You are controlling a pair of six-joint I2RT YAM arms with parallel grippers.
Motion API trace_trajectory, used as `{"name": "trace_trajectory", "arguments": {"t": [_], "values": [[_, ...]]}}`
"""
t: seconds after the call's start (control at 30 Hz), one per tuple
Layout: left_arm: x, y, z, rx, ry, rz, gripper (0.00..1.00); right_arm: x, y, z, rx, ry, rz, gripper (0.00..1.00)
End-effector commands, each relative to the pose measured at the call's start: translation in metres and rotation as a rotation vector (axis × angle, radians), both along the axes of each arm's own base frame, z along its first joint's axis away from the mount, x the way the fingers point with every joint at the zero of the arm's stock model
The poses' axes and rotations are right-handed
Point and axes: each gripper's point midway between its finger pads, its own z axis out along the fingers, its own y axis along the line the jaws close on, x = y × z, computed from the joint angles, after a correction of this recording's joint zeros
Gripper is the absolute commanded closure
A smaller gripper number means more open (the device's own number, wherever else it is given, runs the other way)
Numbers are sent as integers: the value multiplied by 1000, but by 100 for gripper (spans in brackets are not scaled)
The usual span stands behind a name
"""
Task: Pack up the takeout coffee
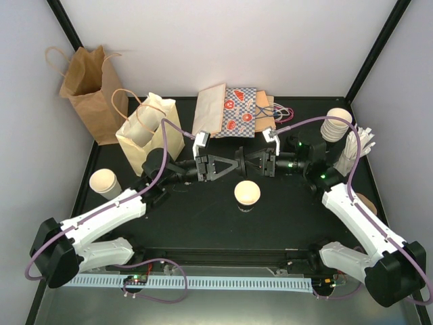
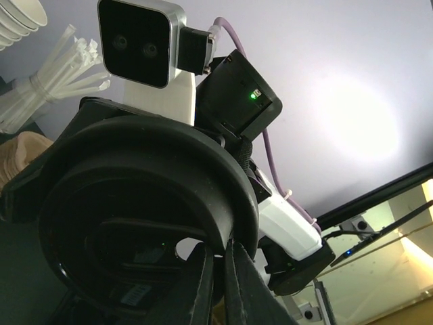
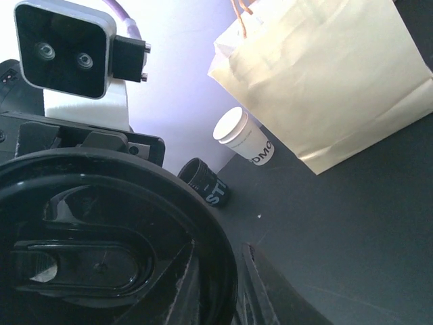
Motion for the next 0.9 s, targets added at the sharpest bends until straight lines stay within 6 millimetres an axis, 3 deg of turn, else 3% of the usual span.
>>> {"name": "trace_trajectory", "arguments": {"t": [0.0, 0.07, 0.13, 0.2, 0.4, 0.6, 0.7, 0.87], "values": [[-7, 0, 25, -26, -75, -15, 98, 3, 1, 6, -11, -31, -15, 75], [-6, 1, 24, -18, -78, -8, 98, 4, -1, 6, -17, -39, -29, 60], [-6, 1, 22, -3, -78, -4, 98, 7, -2, 5, -28, -45, -44, 58], [-6, 2, 19, 9, -80, 4, 98, 11, -4, 3, -52, -50, -74, 47], [0, 5, 3, 118, -101, 62, 98, 24, -22, 5, -122, -100, -232, 30], [19, 13, -50, 476, -134, 190, 98, 40, -71, -7, -264, -141, -539, 25], [15, 6, -82, 702, -191, 175, 98, 43, -97, -19, -353, -144, -668, 24], [13, -11, -119, 1083, -310, 154, 98, 39, -105, -54, -470, -67, -666, 21]]}}
